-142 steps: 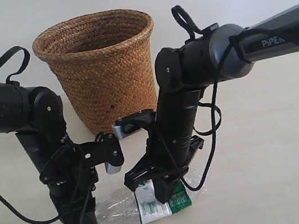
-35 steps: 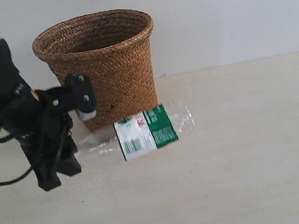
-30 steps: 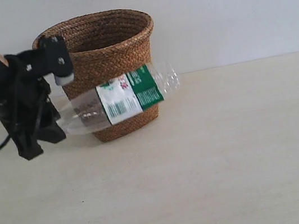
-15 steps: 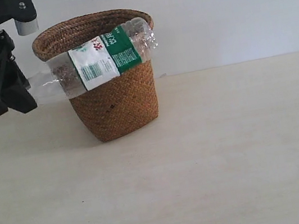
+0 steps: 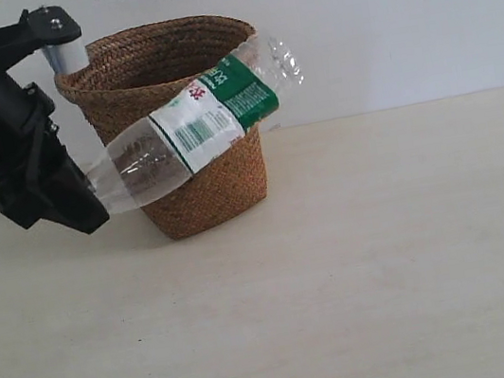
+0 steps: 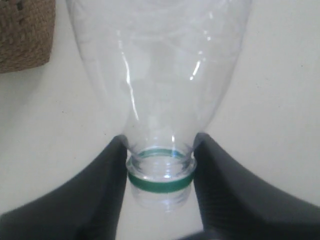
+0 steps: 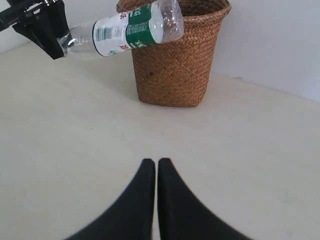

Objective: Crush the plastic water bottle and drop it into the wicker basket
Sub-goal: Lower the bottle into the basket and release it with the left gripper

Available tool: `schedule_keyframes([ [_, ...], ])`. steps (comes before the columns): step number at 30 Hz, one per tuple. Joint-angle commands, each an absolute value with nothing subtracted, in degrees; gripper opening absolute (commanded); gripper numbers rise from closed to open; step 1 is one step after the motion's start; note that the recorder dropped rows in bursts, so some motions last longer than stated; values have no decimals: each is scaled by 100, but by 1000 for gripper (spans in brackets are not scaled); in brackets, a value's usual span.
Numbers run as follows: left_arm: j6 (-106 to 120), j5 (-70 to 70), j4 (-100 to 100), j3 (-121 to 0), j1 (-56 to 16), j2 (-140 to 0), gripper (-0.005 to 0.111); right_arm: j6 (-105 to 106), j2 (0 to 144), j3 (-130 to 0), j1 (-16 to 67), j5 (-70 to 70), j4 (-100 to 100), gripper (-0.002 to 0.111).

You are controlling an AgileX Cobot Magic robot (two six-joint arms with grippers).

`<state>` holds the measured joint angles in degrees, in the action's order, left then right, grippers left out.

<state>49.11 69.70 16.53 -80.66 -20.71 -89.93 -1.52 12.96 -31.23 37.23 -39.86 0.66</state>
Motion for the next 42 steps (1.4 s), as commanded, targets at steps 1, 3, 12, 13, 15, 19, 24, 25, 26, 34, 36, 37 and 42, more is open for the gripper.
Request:
schedule_keyframes([
  [1, 4842, 6996, 1233, -7962, -2070, -8938, 4, -140, 1263, -3096, 3714, -3922, 93, 0],
  [3, 4640, 6670, 823, -7962, -2070, -8935, 4, -140, 1263, -3096, 3714, -3922, 93, 0],
  [12, 3235, 3620, -565, -9738, -2002, -9229, 63, -140, 1263, -3096, 3714, -3922, 93, 0],
  [13, 2626, 3696, -1045, -10114, -1992, -9424, 83, -140, 1263, -3096, 3714, -3922, 93, 0],
  [15, 1987, 4288, -1850, -10569, -1992, -9776, 108, -140, 1263, -3096, 3714, -3922, 93, 0],
  [19, 2145, 4939, -1846, -10642, -1992, -9949, 110, -140, 1263, -3096, 3714, -3922, 93, 0],
  [24, 2617, 5573, -1221, -10642, -2101, -9922, 110, -140, 1263, -3096, 3714, -3922, 93, 0],
  [25, 2716, 5732, -1024, -10642, -2169, -9932, 110, -140, 1263, -3096, 3714, -3922, 93, 0],
  [26, 2909, 6049, -661, -10642, -2297, -9933, 110, -140, 1263, -3096, 3714, -3922, 93, 0],
  [34, 2802, 6961, 130, -10630, -2994, -9933, 67, -140, 1263, -3096, 3714, -3922, 93, 0],
  [36, 2544, 6996, 268, -10630, -3057, -9933, 42, -140, 1263, -3096, 3714, -3922, 93, 0],
  [37, 2285, 6996, 274, -10630, -3071, -9933, 27, -140, 1263, -3096, 3714, -3922, 93, 0],
  [42, 1796, 6996, 233, -10609, -3071, -9905, 4, -140, 1263, -3096, 3714, -3922, 93, 0],
])
